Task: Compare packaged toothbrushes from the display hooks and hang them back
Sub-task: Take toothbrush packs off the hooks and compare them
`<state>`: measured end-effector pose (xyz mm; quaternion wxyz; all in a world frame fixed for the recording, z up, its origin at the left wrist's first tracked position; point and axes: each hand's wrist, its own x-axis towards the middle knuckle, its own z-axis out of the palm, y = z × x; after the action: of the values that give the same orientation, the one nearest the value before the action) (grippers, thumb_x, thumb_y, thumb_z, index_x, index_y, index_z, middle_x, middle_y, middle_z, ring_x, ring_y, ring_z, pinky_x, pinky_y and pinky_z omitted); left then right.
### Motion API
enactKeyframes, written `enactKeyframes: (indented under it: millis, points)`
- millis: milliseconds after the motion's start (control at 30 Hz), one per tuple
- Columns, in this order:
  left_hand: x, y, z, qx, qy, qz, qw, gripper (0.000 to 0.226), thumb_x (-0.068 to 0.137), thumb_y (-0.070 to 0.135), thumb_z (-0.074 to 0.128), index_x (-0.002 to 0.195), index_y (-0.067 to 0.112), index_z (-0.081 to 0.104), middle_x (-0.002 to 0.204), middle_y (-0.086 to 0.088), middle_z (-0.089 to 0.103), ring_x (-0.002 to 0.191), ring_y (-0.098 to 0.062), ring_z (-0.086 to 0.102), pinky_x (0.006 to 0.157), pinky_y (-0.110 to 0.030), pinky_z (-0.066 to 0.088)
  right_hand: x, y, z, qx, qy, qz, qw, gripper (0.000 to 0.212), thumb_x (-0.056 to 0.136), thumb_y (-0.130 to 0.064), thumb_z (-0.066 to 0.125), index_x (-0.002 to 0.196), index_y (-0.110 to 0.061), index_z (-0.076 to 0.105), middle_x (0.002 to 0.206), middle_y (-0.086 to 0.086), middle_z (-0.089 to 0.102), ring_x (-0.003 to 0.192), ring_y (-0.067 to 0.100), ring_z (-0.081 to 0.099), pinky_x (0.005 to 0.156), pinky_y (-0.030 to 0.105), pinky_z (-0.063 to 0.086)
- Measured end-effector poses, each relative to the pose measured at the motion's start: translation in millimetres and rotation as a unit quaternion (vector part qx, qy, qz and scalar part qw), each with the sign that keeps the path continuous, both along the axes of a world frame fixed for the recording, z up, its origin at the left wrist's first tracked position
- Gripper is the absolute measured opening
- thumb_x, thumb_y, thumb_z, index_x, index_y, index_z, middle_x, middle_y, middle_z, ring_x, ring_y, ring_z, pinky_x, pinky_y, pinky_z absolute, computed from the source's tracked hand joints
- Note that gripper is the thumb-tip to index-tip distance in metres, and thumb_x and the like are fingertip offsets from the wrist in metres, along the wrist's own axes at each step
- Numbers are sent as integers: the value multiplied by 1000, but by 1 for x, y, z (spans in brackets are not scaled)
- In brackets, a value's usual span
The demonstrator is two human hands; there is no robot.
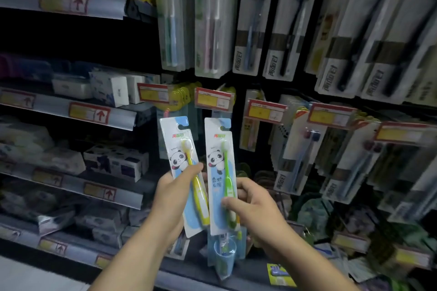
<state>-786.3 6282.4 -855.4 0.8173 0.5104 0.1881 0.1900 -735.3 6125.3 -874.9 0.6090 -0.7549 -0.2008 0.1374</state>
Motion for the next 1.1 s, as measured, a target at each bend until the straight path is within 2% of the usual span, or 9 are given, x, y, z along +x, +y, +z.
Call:
enactKeyframes:
  millis: [67, 233, 333, 433, 567, 767, 867, 1000, 1100]
  points:
    - [4, -6, -1, -13, 15, -9, 1000, 18, 98, 3, 57, 112, -2, 66, 93, -21, 79, 71, -29, 78, 56, -35, 62, 4, -9, 2, 15, -1, -22, 1000, 24, 96, -3, 63, 115, -18, 66, 107, 1, 79, 102, 19, 75, 94, 46, 59]
    - [15, -27, -4, -24, 32, -58, 998, 24, 94, -2, 52, 112, -9, 66, 100, -28, 76, 78, -34, 75, 64, -39, 65, 11, -42, 2, 9, -8, -63, 998, 22, 98, -8, 63, 115, -21, 65, 107, -2, 78, 101, 14, 75, 94, 46, 59]
    - [22, -46, -9, -19, 21, -84, 996, 22, 97, 3, 61, 117, -4, 68, 101, -23, 78, 83, -33, 78, 67, -40, 65, 14, -74, -1, 1, -11, -95, 995, 21, 98, -10, 64, 114, -23, 65, 106, 1, 77, 101, 20, 74, 90, 53, 60]
    - [24, -71, -12, -21, 3, -129, 991, 25, 99, 8, 63, 123, 2, 66, 107, -21, 78, 90, -39, 77, 68, -47, 66, 12, -109, -1, -14, -7, -139, 990, 20, 99, -10, 62, 113, -25, 63, 107, 0, 76, 99, 17, 74, 87, 47, 62]
    - [25, -113, -20, -2, -4, -175, 985, 22, 101, 14, 61, 123, 13, 64, 106, -17, 79, 89, -40, 76, 60, -45, 65, 2, -155, -7, -49, -20, -209, 977, 19, 99, -11, 59, 110, -27, 62, 106, 1, 74, 99, 20, 71, 90, 48, 59]
    - [27, -187, -26, 21, -1, -209, 978, 22, 106, 13, 49, 123, 11, 63, 97, -17, 79, 77, -37, 72, 62, -46, 63, -19, -228, -17, -52, -27, -314, 947, 17, 100, -12, 53, 104, -27, 60, 99, 13, 66, 83, 25, 62, 66, 31, 47]
    - [24, -224, -23, 47, 13, -238, 970, 27, 108, 14, 46, 122, 0, 64, 92, -17, 78, 71, -32, 73, 58, -45, 63, -27, -261, -23, -56, -24, -355, 933, 20, 99, -12, 53, 103, -30, 60, 93, 6, 68, 78, 23, 63, 64, 34, 47]
    - [20, -271, -19, 75, 13, -249, 966, 19, 108, 12, 48, 114, 7, 65, 93, -13, 81, 78, -37, 76, 75, -56, 63, -29, -291, -26, -38, -15, -392, 919, 20, 98, -14, 53, 102, -31, 63, 92, 0, 71, 86, 28, 67, 74, 45, 56]
    - [21, -295, -17, 101, 20, -261, 960, 16, 107, 13, 51, 113, 13, 65, 92, -11, 81, 81, -35, 78, 83, -54, 61, -28, -303, -20, 4, -26, -404, 914, 19, 99, -13, 52, 101, -26, 65, 88, -2, 70, 75, 17, 63, 63, 31, 50]
